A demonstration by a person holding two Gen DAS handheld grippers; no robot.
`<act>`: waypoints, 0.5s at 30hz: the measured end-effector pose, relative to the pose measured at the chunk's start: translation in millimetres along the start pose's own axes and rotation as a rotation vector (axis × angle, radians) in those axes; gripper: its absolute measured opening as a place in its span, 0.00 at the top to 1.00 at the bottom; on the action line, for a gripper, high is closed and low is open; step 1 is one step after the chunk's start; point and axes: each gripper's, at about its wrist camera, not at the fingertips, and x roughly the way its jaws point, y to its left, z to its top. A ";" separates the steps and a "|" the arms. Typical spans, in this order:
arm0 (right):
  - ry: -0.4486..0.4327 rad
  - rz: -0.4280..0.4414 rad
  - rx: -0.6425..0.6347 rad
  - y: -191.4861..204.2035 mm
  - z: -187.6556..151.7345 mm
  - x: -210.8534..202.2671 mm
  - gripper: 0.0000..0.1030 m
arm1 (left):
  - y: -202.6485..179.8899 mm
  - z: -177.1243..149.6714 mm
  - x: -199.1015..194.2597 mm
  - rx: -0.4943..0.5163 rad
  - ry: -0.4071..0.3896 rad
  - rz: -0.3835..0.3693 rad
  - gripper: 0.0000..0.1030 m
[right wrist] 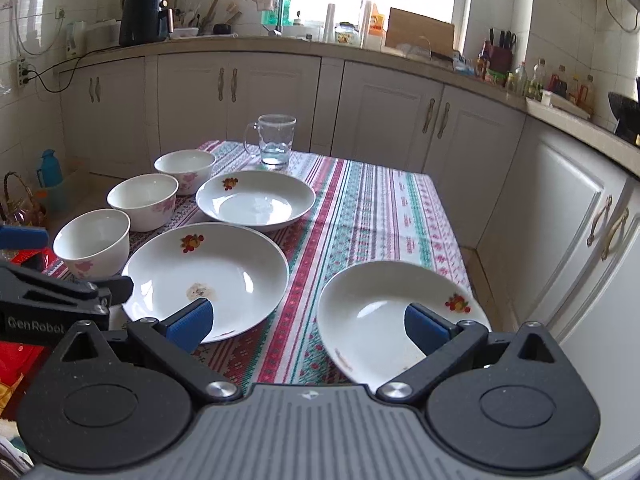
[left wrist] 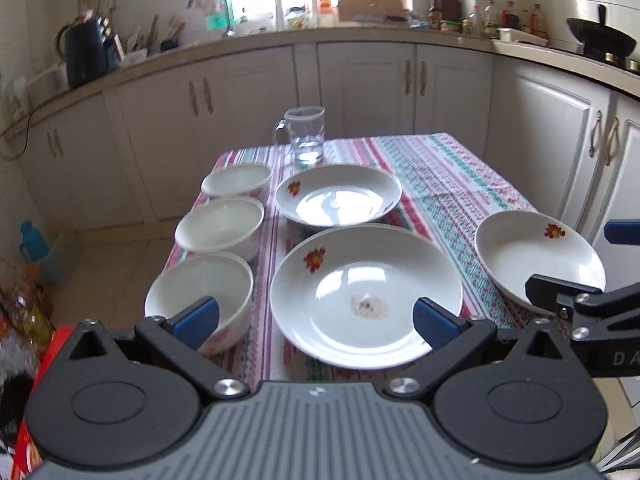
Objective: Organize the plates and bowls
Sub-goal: 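Move the left tool toward the rim of the deep flowered plate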
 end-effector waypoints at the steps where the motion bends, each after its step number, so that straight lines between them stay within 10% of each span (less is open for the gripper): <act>1: -0.010 0.005 -0.009 -3.2 0.0 -0.6 0.00 | -0.2 1.9 0.3 0.006 -0.008 -0.007 0.01; 15: -0.054 0.021 -0.104 -56.8 -18.7 2.1 0.00 | -14.6 31.2 37.3 0.062 -0.012 -0.151 0.01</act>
